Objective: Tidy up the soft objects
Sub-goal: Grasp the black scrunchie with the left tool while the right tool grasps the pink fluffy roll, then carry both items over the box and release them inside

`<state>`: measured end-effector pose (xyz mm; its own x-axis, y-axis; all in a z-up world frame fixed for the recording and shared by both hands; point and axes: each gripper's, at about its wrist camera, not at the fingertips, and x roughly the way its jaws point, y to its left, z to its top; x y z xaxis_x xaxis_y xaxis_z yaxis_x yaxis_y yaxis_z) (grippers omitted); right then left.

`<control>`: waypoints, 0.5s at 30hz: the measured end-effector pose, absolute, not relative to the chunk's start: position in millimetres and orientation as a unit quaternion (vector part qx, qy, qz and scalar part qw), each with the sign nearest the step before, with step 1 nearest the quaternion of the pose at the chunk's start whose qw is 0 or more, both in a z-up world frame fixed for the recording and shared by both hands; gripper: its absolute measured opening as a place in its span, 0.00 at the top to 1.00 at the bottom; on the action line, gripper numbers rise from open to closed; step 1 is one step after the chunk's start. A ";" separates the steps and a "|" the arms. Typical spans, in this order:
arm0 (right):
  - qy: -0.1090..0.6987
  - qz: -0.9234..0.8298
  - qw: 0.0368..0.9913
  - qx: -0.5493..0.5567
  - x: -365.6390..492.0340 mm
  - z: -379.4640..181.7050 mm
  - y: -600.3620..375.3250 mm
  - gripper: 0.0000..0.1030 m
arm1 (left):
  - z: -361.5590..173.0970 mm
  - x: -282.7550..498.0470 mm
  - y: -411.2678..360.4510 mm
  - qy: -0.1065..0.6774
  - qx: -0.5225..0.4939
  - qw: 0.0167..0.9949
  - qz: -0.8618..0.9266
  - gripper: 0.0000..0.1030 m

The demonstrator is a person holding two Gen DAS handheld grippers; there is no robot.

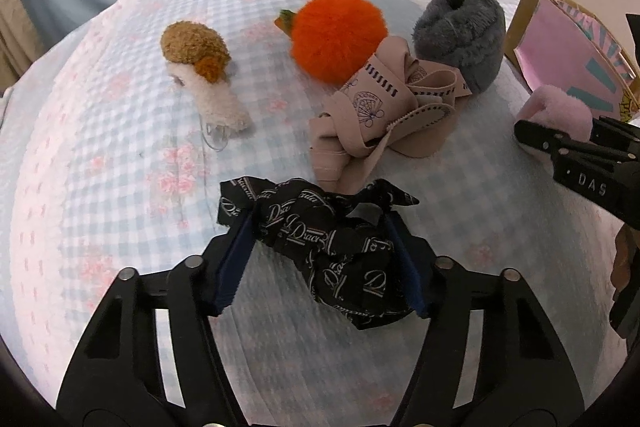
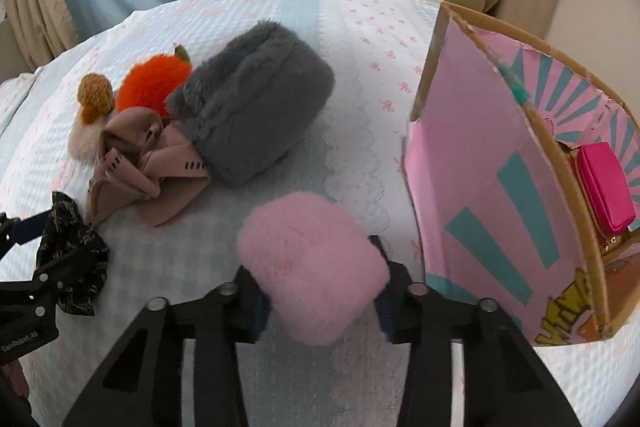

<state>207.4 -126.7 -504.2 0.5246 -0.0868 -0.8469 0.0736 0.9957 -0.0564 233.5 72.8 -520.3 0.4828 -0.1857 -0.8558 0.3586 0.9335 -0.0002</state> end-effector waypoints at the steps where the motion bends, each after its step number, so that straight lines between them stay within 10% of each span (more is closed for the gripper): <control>1: 0.486 -0.047 0.873 -0.003 207.7 -503.2 -127.7 0.67 | -519.1 233.7 73.6 0.483 0.090 0.857 -0.157 0.46; 15: 0.462 -0.043 0.886 0.026 197.6 -459.5 -119.2 0.71 | -478.3 223.8 94.8 0.470 0.066 0.869 -0.143 0.50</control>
